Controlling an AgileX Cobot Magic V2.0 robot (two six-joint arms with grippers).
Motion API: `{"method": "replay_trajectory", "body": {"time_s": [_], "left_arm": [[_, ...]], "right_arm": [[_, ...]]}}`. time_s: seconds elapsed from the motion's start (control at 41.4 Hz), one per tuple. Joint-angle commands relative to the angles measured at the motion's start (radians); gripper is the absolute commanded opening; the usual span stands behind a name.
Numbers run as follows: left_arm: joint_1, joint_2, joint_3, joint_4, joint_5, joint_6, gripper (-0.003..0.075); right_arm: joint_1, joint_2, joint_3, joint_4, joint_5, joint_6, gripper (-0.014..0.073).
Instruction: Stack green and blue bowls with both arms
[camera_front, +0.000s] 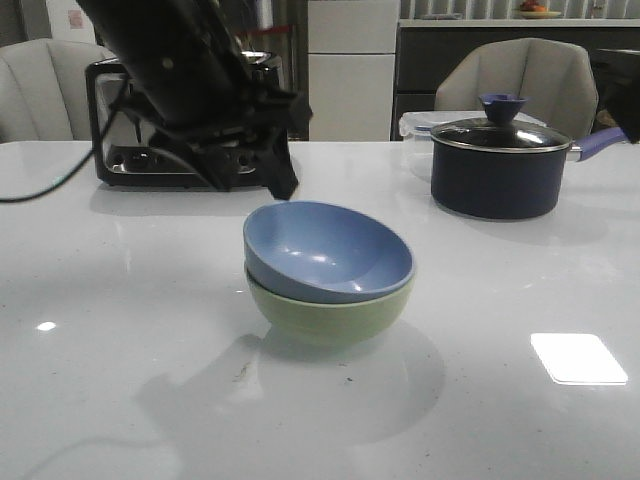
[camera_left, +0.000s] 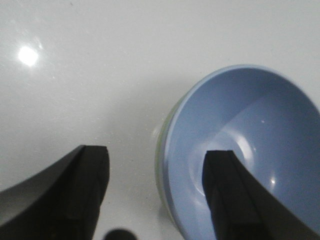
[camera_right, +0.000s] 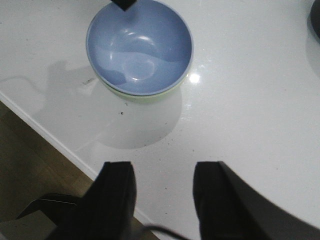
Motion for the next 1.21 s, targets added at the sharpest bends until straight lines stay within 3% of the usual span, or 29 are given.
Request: {"method": "replay_trajectory", "body": {"time_s": [0.0,0.386,0.628,0.845,1.014,1.087,1.183], "left_arm": [[-0.002,-0.158,-0.009,0.035,-0.019,0.0,0.0476],[-0.004,-0.627,0.305,0.053,-0.013,0.001,0.0476],[-0.004,-0.866,0.5,0.162,0.063,-0.003,0.0476],[-0.002,-1.005,0.597,0.344,0.12,-0.234,0.0476],[-0.002,-1.054,0.617,0.34,0.113,-0.253,0.0475],[-0.002,-1.054,0.617,0.34,0.113,-0.253,0.0442],[-0.002,-1.054,0.617,0.34,0.113,-0.253,0.034]], "right_arm": [[-0.001,-0.005,-0.027,0.008,-0.058,-0.007,0.0405],[-0.001,-0.005,-0.027,0.008,-0.058,-0.007,0.0405],[-0.001,-0.005,-0.027,0.008,-0.058,-0.007,0.0405],[-0.001,-0.005,-0.027,0.008,-0.058,-0.007,0.0405],[-0.001,-0.005,-0.027,0.008,-0.058,-0.007,0.0403],[-0.001,-0.005,-0.027,0.008,-0.058,-0.007,0.036],[-0.001,-0.005,-0.027,0.008,-0.057,-0.007,0.0247]]}}
